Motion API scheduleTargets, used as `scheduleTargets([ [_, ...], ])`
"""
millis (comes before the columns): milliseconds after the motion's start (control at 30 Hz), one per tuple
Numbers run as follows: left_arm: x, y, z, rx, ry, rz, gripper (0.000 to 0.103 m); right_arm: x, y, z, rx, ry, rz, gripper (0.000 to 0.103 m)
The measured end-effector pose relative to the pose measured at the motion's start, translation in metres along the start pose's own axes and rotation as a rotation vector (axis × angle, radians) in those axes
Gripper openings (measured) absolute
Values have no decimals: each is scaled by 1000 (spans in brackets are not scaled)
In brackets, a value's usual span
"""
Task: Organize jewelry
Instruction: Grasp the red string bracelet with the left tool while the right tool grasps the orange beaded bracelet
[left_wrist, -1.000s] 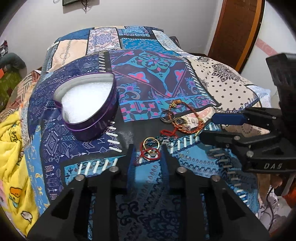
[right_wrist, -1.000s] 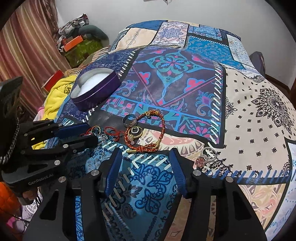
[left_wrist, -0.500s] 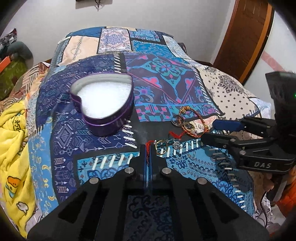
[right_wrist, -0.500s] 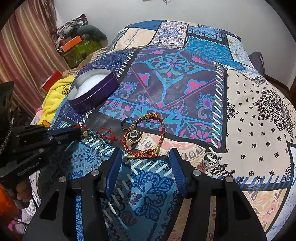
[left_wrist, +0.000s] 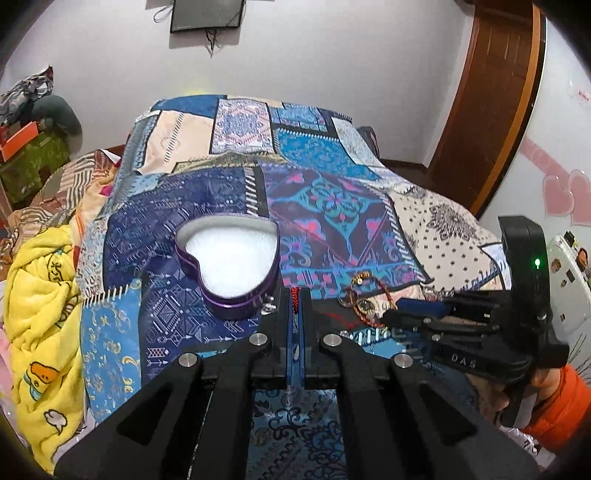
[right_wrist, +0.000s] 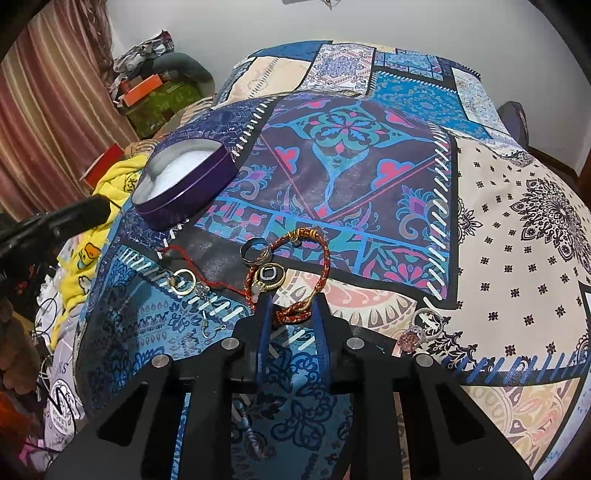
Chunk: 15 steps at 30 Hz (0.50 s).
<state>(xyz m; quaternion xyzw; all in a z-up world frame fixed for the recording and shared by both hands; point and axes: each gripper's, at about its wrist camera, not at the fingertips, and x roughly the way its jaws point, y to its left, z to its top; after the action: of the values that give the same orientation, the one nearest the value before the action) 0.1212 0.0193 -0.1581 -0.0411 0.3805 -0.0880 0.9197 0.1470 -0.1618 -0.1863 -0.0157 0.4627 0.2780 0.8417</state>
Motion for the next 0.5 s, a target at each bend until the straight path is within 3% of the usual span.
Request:
scheduleTargets([
  [500,-32,1,18,-20,-102,9,1,-43,18,20,-47,-139,-13,16],
])
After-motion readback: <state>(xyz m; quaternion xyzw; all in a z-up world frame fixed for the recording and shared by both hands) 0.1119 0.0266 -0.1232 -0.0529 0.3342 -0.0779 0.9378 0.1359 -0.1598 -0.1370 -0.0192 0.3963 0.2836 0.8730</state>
